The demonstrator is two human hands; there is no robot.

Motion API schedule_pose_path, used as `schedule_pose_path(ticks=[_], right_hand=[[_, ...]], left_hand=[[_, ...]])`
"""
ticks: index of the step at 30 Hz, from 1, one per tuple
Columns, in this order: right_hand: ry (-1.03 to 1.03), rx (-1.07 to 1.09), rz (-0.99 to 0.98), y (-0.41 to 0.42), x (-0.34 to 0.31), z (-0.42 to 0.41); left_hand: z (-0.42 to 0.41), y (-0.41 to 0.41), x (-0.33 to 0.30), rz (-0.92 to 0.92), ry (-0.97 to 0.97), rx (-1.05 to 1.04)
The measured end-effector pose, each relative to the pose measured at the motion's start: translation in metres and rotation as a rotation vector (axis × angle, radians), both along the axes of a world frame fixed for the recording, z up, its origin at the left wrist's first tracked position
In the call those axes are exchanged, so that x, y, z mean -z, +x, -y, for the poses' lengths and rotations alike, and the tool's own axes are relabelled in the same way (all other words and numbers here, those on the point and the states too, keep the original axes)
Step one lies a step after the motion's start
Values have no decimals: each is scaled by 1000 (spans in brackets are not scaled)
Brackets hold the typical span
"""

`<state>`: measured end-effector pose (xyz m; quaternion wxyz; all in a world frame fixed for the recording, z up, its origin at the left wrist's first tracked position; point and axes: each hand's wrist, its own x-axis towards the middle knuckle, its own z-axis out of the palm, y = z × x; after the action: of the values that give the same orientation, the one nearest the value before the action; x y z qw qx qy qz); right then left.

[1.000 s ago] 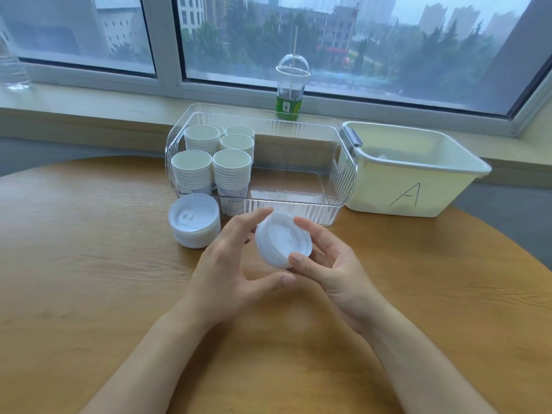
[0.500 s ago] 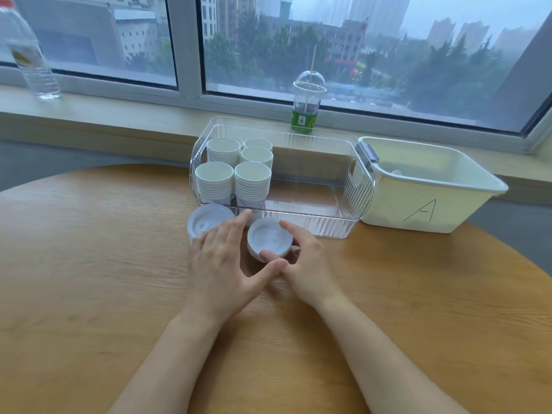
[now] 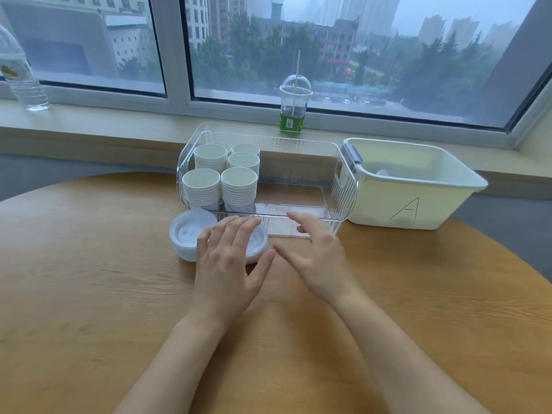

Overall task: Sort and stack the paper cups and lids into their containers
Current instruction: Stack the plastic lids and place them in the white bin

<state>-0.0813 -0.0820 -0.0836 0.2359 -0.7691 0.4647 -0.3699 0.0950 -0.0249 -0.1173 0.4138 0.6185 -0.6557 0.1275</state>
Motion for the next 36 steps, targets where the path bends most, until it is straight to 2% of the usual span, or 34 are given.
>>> schedule_pose_path(ticks=[5, 7, 9, 12, 15, 28, 36], right_hand=[[-347, 271, -122, -81, -40, 29], [-370, 374, -179, -113, -53, 47], [-307, 421, -267, -138, -59, 65], [-211, 423, -364, -160, -62, 82], [-215, 403, -404, -170, -62, 90], [-250, 353, -439, -194, -55, 72], [-255, 246, -378, -209, -61, 26]], left_hand=[[11, -40, -27, -94, 65, 140], [16, -56, -35, -115, 102, 178], [22, -73, -43, -119, 116, 206], [28, -93, -51, -130, 112, 226], [33, -108, -57, -133, 120, 232], [20, -139, -85, -119, 162, 302], [-3, -159, -90, -22, 192, 334]])
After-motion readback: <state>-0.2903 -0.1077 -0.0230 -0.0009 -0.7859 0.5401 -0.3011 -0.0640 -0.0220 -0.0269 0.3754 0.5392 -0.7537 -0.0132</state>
